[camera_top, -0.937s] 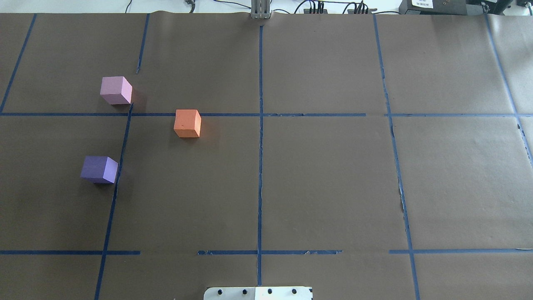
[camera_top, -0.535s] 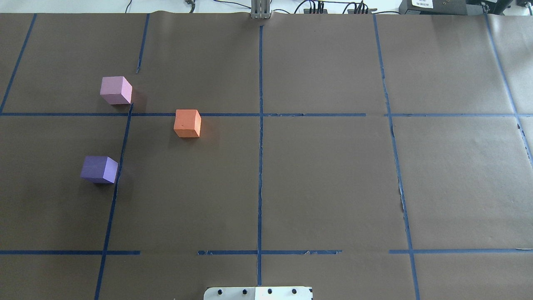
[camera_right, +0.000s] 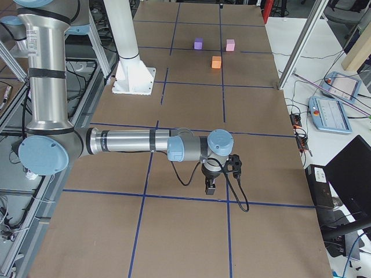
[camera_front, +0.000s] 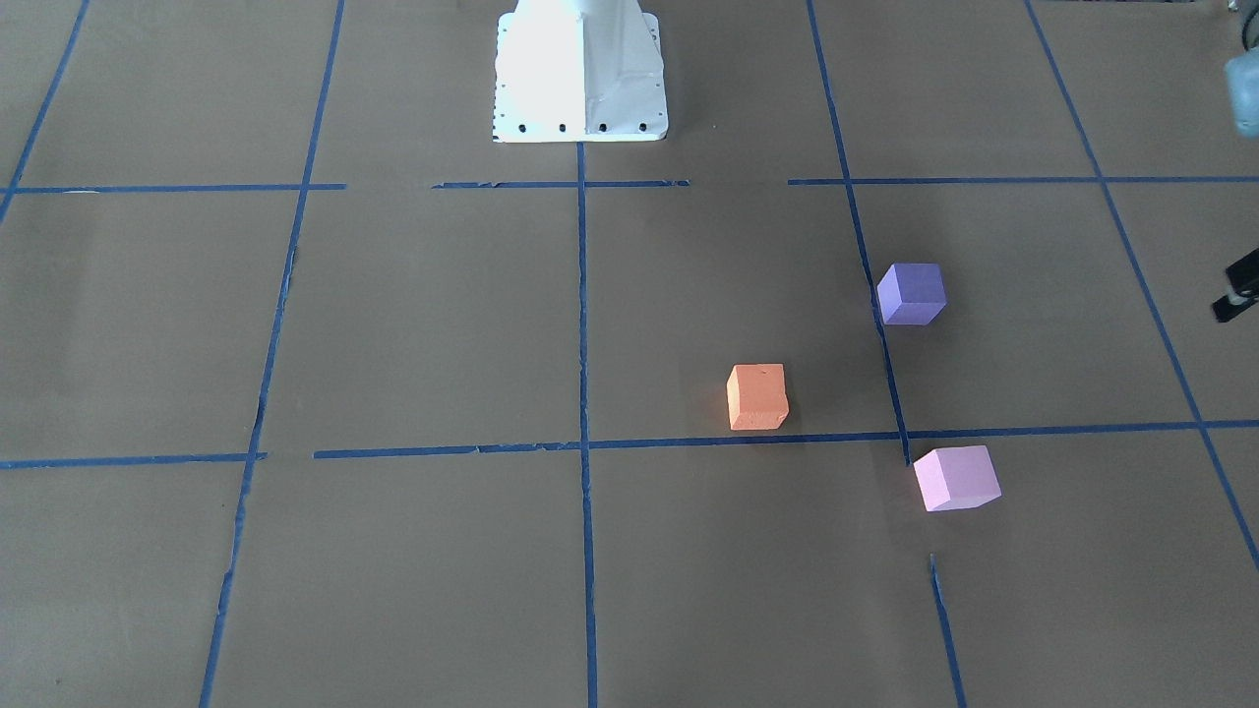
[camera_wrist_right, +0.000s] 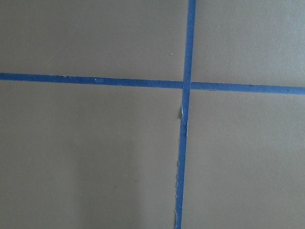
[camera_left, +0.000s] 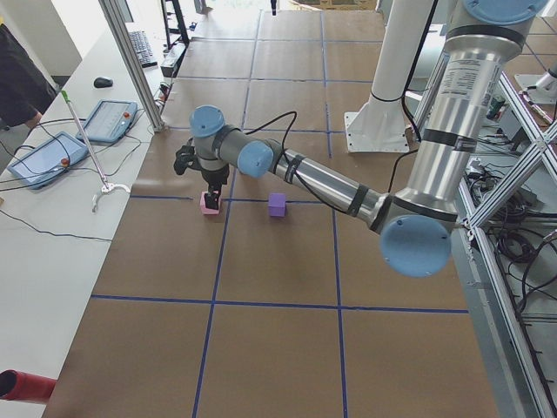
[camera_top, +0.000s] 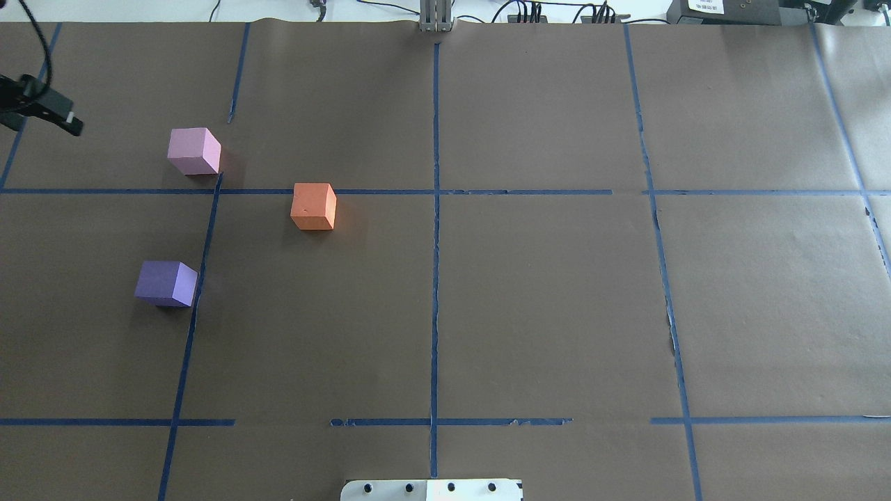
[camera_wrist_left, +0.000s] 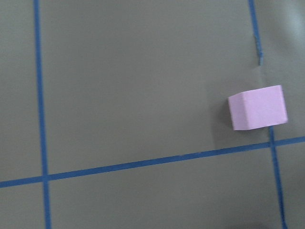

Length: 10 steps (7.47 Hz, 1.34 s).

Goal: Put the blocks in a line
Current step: 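Move the left gripper over the orange cube and lower it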

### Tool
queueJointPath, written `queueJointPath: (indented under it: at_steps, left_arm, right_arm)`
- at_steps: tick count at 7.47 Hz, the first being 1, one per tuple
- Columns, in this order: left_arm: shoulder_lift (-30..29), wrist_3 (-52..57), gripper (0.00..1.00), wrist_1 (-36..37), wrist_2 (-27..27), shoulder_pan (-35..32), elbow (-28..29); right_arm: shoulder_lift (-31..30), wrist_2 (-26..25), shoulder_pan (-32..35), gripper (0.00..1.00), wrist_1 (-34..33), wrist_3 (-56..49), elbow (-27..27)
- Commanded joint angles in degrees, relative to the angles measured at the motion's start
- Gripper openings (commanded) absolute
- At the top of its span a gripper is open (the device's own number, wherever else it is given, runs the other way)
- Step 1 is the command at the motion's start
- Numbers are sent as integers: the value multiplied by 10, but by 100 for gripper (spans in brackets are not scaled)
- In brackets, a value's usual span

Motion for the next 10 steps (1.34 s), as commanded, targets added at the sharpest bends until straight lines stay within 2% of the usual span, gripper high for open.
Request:
queueJointPath:
  at_steps: [1, 2, 3, 6, 8, 10]
  left_arm:
    - [-105, -140, 100, -4, 44, 136, 16]
    - [-140, -159, 100, -11, 75, 152, 38]
    - [-148, -212, 100, -18, 142, 202, 44]
    - [-175, -272, 100, -21, 166, 227, 105]
    - [-177, -283, 100, -22, 191, 246, 115]
    - [-179, -281, 100, -43, 192, 256, 131]
  right_arm:
    - [0, 0, 0, 100, 1, 0, 0]
    - [0, 0, 0, 100, 1, 0, 0]
    - [0, 0, 0, 100, 1, 0, 0]
    - [0, 0, 0, 100, 1, 0, 0]
    - [0, 0, 0, 100, 0, 0, 0]
    - [0, 0, 0, 100, 1, 0, 0]
